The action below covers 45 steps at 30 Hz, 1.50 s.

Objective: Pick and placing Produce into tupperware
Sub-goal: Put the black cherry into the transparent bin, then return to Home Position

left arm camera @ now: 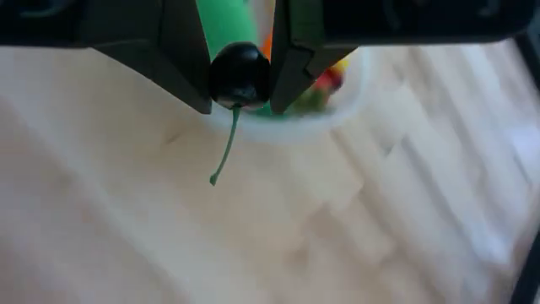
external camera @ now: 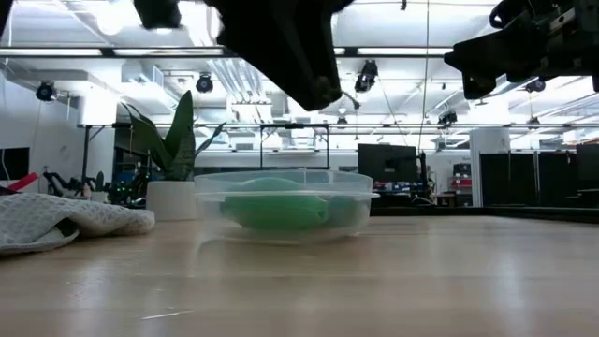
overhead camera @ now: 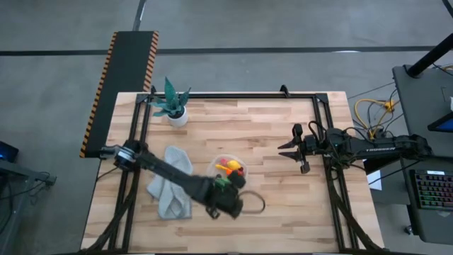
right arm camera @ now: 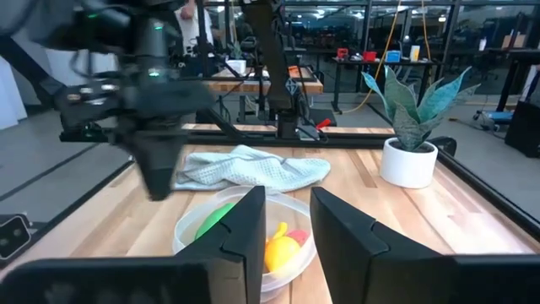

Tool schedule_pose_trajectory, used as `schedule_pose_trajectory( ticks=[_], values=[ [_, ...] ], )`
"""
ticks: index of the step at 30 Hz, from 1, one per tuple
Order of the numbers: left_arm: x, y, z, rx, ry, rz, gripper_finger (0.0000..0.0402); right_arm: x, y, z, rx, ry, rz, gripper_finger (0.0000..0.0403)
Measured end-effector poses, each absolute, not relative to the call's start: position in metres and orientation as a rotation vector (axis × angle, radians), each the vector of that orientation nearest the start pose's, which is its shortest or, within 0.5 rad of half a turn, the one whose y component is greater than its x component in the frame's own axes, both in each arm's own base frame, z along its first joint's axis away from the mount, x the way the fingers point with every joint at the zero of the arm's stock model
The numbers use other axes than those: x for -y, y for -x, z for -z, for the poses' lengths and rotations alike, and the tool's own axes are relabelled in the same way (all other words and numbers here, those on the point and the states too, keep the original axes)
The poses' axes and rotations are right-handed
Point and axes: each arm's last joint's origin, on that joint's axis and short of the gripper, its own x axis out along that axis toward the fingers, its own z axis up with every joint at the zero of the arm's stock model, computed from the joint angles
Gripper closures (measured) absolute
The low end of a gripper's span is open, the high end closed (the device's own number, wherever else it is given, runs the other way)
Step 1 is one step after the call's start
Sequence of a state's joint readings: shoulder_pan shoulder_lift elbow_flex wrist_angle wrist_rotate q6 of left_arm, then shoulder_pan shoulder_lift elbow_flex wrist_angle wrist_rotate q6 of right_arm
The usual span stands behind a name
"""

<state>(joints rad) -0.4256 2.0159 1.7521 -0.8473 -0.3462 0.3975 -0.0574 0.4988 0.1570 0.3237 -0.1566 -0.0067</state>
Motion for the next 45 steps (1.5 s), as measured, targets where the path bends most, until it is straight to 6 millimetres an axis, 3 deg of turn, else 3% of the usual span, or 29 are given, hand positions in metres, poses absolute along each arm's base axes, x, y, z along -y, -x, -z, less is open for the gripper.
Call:
schedule_pose_trajectory(
  ticks=[5, 12, 20, 22, 28, 31, 35, 39, 41, 45],
  values=[
    [0.123, -0.397, -0.251, -1.143, -0.713, 0.193, 0.0325, 0.003, -0.135, -0.202, -0.024, 0.004, -0.099, 0.0321],
    [0.071, -0.391, -0.222, -1.356, -0.573, 0.094, 0.0325, 0.003, -0.135, -0.2, -0.041, -0.008, -0.104, 0.0315],
    [0.066, -0.389, -0.212, -1.376, -0.493, 0.066, 0.0324, 0.003, -0.135, -0.199, -0.054, -0.016, -0.104, 0.0315],
    [0.067, -0.389, -0.212, -1.376, -0.458, 0.081, 0.0301, 0.003, -0.135, -0.199, -0.054, -0.016, -0.104, 0.0316],
    [0.07, -0.394, -0.215, -1.316, -0.389, 0.107, 0.0176, 0.003, -0.135, -0.199, -0.054, -0.017, -0.104, 0.031],
    [0.072, -0.394, -0.219, -1.28, -0.433, 0.062, 0.0173, 0.003, -0.135, -0.199, -0.054, -0.028, -0.104, 0.0306],
    [0.081, -0.398, -0.247, -1.123, -0.467, 0.068, 0.0244, 0.003, -0.135, -0.199, -0.055, -0.032, -0.103, 0.0305],
    [0.087, -0.39, -0.303, -0.852, -0.443, 0.093, 0.0359, 0.003, -0.135, -0.199, -0.054, -0.033, -0.103, 0.0312],
    [0.084, -0.376, -0.339, -0.714, -0.416, 0.089, 0.0389, 0.003, -0.135, -0.199, -0.056, -0.044, -0.103, 0.0315],
    [0.071, -0.325, -0.411, -0.464, -0.391, 0.044, 0.0391, 0.003, -0.135, -0.199, -0.059, -0.066, -0.102, 0.032]
  ],
)
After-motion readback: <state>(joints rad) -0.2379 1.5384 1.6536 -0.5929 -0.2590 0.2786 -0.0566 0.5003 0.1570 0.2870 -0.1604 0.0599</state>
